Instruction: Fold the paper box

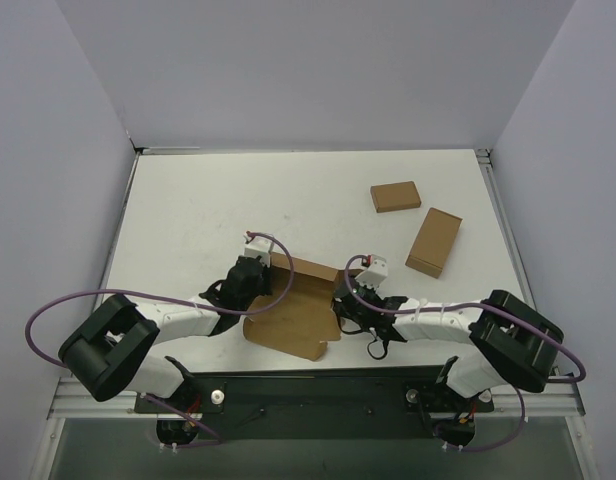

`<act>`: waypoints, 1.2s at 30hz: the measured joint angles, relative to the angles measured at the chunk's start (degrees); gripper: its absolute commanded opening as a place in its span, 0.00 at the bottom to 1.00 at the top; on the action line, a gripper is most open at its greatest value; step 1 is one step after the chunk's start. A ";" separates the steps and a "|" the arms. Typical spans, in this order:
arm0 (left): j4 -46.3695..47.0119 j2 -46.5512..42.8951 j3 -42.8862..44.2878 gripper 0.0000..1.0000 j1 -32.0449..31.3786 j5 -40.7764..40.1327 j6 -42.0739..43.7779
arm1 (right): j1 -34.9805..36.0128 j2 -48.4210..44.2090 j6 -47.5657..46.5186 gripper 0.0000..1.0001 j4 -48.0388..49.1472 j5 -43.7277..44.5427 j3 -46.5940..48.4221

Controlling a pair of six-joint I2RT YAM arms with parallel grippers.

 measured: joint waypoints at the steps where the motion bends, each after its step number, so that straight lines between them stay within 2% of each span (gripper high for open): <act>1: 0.00 0.04 0.02 0.00 0.00 -0.04 0.07 | -0.02 0.46 -0.09 0.09 0.44 -0.24 0.00; 13: -0.09 0.42 0.22 0.00 0.07 -2.64 0.76 | -0.55 4.48 -2.58 0.12 4.28 -1.81 1.22; 18: -0.39 0.52 0.50 0.00 1.09 -2.23 0.90 | -0.46 1.73 -2.99 0.30 0.42 -1.84 1.46; 22: -0.37 0.46 0.52 0.00 2.40 -0.50 0.37 | -0.33 -9.46 -6.12 0.42 -6.14 -2.03 1.46; 24: -0.39 0.42 0.52 0.00 2.64 0.00 0.35 | -1.16 -15.78 -8.41 0.52 -8.26 -3.13 1.51; 26: -0.37 0.42 0.52 0.00 2.71 0.44 0.37 | -3.41 -20.63 -11.26 0.58 -9.77 -4.50 1.66; 30: -0.35 0.42 0.52 0.00 2.75 1.07 0.35 | -12.26 -25.97 -17.40 0.63 -12.85 -9.38 3.48; 32: -0.31 0.42 0.52 0.00 2.78 1.42 0.35 | -17.14 -25.81 -19.56 0.65 -13.05 -12.15 4.28; 36: -0.26 0.39 0.52 0.00 2.78 2.05 0.22 | -29.42 -20.65 -22.29 0.67 -9.42 -23.54 4.50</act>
